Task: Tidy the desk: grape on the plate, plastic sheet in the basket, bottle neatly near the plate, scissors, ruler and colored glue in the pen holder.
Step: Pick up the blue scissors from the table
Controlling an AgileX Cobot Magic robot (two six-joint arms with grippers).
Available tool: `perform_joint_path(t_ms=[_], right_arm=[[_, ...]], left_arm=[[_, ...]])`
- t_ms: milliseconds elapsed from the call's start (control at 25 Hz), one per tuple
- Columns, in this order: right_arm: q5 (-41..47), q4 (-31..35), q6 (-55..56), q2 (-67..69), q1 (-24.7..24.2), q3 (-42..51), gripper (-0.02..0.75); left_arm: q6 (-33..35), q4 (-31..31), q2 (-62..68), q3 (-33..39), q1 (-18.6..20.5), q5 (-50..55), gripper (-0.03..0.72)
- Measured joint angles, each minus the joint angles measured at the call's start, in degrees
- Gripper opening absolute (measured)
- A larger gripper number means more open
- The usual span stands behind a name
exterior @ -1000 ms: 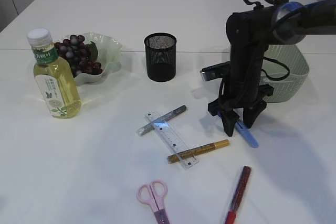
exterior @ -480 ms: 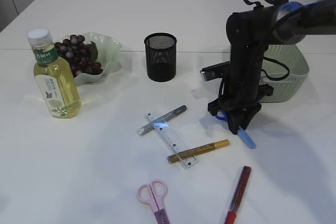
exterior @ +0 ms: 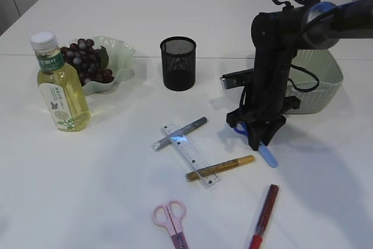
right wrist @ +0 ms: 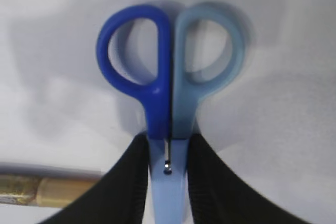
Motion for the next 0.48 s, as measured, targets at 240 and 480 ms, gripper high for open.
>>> perform_joint_path(t_ms=[240, 480], right_arm=[[0.0, 1.4, 0.0, 0.0, 0.0, -0.1, 0.215], [-0.1, 1.5, 0.0, 0.1, 0.0, -1.2, 0.215]], left_arm=[[0.0, 0.0, 0.0, 0.0, 0.0, -0.1, 0.354], [0.0, 0.0, 0.0, 0.0, 0.0, -0.8, 0.354]])
